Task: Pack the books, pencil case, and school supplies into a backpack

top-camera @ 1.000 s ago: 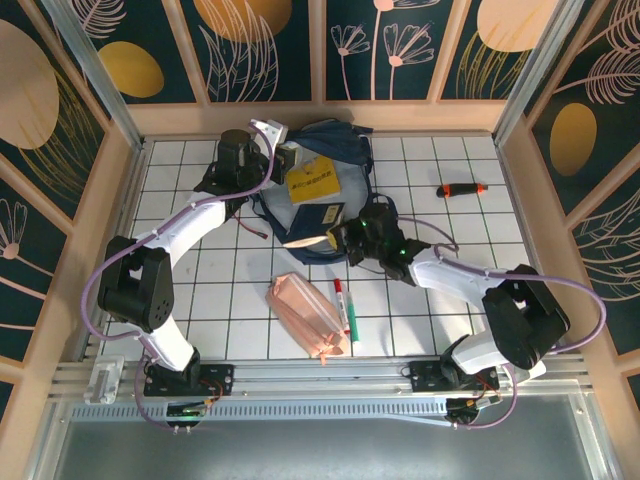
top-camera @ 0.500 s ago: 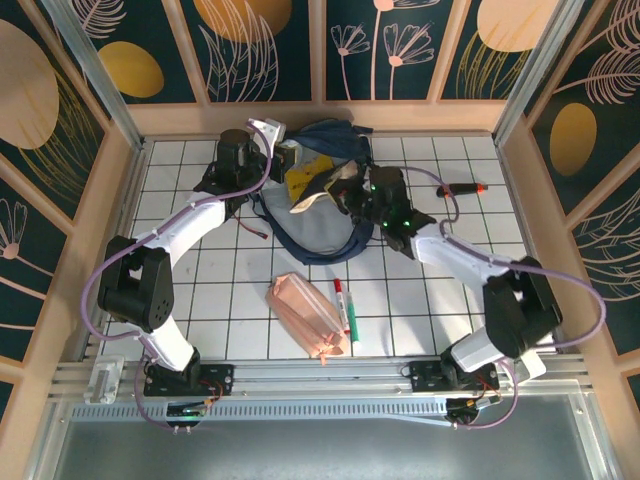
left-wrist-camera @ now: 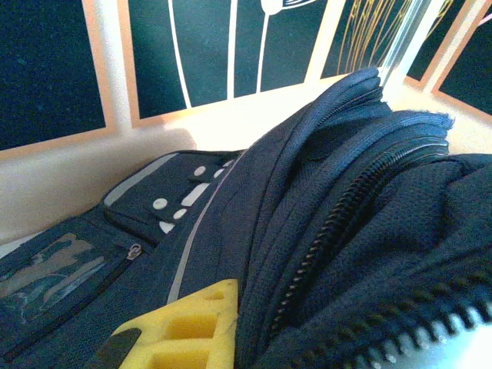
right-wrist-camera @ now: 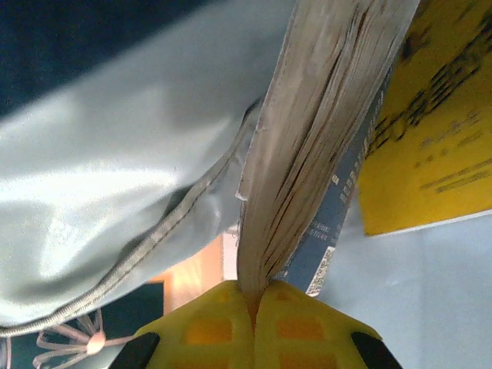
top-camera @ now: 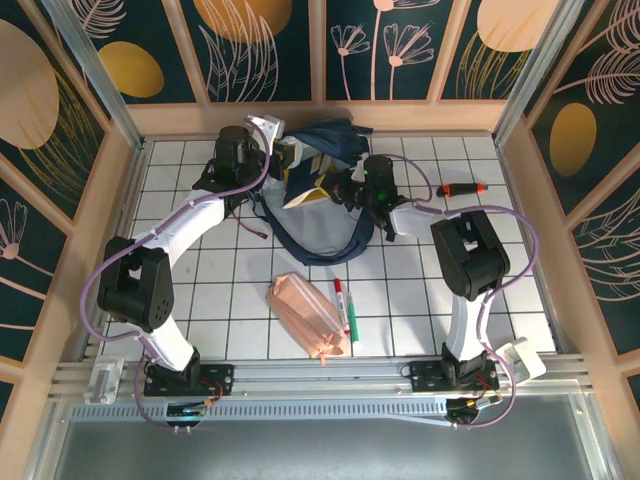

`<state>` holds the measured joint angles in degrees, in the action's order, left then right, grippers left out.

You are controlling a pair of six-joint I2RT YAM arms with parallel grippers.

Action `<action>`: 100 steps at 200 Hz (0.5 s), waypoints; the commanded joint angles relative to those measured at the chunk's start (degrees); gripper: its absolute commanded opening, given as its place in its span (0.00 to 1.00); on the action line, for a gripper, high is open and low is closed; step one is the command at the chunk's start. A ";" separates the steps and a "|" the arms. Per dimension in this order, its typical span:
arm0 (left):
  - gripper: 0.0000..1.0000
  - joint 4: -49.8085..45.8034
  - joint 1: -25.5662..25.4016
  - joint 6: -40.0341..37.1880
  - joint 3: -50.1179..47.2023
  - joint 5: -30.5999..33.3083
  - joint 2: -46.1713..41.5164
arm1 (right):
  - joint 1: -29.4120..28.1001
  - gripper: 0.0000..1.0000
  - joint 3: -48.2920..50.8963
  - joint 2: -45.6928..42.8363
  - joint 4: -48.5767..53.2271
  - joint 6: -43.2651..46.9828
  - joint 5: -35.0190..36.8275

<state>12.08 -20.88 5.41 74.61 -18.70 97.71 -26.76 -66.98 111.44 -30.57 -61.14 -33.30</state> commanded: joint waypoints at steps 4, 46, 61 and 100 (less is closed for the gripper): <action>0.00 6.16 0.33 0.51 3.59 -1.14 -1.96 | 1.68 0.00 -3.95 3.96 3.41 5.35 -7.03; 0.00 6.66 0.39 0.92 3.47 -1.91 -1.82 | 4.14 0.00 -13.42 8.66 29.83 14.58 8.80; 0.00 6.81 0.38 0.72 2.97 -1.69 -2.02 | 4.60 0.00 -18.58 10.78 36.30 17.05 13.40; 0.00 7.17 0.37 0.82 2.12 -1.86 -2.09 | 4.99 0.04 -29.76 17.05 42.73 20.70 18.29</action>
<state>12.03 -20.88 5.41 74.70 -18.87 97.71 -22.74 -92.03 125.49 6.04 -44.47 -23.22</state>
